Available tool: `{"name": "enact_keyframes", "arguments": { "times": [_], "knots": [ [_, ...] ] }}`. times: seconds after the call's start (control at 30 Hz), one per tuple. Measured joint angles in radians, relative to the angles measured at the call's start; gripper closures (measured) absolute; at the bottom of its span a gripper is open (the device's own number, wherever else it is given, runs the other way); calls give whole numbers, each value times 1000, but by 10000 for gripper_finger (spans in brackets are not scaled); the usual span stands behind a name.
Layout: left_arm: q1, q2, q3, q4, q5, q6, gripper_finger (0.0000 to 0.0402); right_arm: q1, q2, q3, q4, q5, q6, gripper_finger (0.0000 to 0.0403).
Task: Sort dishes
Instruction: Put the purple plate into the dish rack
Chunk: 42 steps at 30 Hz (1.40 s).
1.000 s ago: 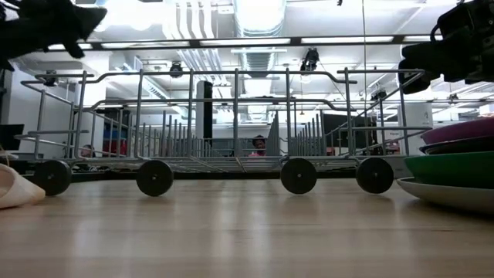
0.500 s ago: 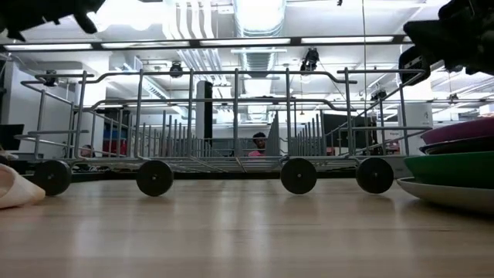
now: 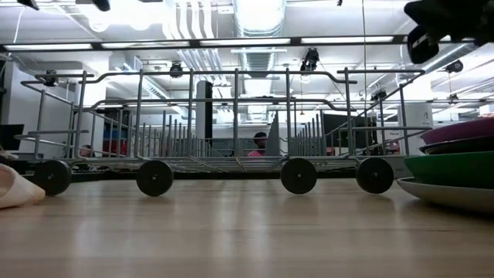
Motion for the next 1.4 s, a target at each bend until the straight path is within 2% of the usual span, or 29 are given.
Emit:
{"name": "enact_keyframes", "arguments": {
  "times": [0.07, 0.2, 0.4, 0.5, 0.63, 0.77, 0.83, 1.1, 1.27, 1.4],
  "knots": [
    [-36, -6, -8, 4, 12, 13, 401, 0, 2, 49, -47, 1, -11, 403],
    [-143, -48, -48, 11, -66, 95, 401, 0, 1, 113, -135, 20, -12, 403],
    [-360, -78, -126, 17, -98, 182, 401, 0, 13, 121, -215, 90, 20, 403],
    [-495, -62, -165, 22, -194, 256, 401, 0, 44, 121, -236, 131, 18, 403],
    [-677, -18, -205, 14, -286, 403, 401, 0, 120, 138, -236, 132, 16, 403],
    [-817, 6, -214, 6, -504, 527, 401, 24, 219, 174, -232, 124, 11, 403],
    [-854, 6, -212, -28, -565, 573, 401, 52, 269, 203, -232, 122, -9, 403],
    [-937, 9, -193, -198, -570, 558, 401, 236, 397, 301, -229, 92, -33, 403],
    [-991, 39, -201, -206, -580, 529, 401, 388, 418, 301, -295, 239, 98, 403],
    [-1032, 112, -202, -206, -662, 545, 401, 481, 437, 337, -398, 322, 199, 403]
  ]
}}
